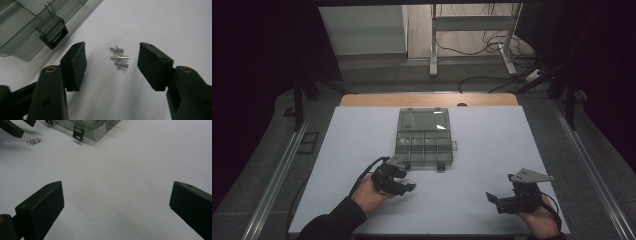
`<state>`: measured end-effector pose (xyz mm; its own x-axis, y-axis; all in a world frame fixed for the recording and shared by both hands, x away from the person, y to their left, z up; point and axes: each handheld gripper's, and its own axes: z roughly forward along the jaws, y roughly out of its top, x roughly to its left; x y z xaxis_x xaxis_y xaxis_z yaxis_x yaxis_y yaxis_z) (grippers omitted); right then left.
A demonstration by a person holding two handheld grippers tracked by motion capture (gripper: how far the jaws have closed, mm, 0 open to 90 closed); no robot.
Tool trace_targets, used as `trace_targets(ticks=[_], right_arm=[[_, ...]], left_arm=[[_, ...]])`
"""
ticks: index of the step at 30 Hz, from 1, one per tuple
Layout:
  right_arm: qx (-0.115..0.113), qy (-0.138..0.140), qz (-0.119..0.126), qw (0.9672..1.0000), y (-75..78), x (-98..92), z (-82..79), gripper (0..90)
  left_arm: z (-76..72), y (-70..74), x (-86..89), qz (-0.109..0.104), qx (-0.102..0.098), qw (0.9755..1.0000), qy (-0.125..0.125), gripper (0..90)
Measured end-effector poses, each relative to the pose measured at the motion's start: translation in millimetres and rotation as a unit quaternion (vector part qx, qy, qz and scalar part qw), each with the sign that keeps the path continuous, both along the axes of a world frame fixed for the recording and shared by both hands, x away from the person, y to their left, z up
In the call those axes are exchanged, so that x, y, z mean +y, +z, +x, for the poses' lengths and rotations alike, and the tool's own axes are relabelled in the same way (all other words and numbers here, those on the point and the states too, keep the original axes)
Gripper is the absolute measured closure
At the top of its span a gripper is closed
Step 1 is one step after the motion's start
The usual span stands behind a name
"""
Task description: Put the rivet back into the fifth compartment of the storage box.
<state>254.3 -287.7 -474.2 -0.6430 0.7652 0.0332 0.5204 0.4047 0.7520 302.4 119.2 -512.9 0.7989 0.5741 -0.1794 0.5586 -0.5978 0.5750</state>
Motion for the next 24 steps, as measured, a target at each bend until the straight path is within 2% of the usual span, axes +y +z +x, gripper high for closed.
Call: trace_targets(ticks=[8,12,24], right_arm=[[0.001,0.002,-0.004,1.0000,-0.9,0.5,0.3,0.0],[0.001,0.002,-0.005,1.0000,-1.1,0.3,0.4,0.0],[0.004,0.003,-0.012,0.9999,-1.9,0.5,0.4,0.0]], left_arm=[[1.6,-5.8,-8.5,0.019,0.004,0.9997,-0.012,50.5],[0.8,-7.7,-11.5,0.024,0.005,0.9997,-0.010,54.0],[1.8,-8.1,-6.6,0.036,0.016,0.9992,-0.011,68.4]])
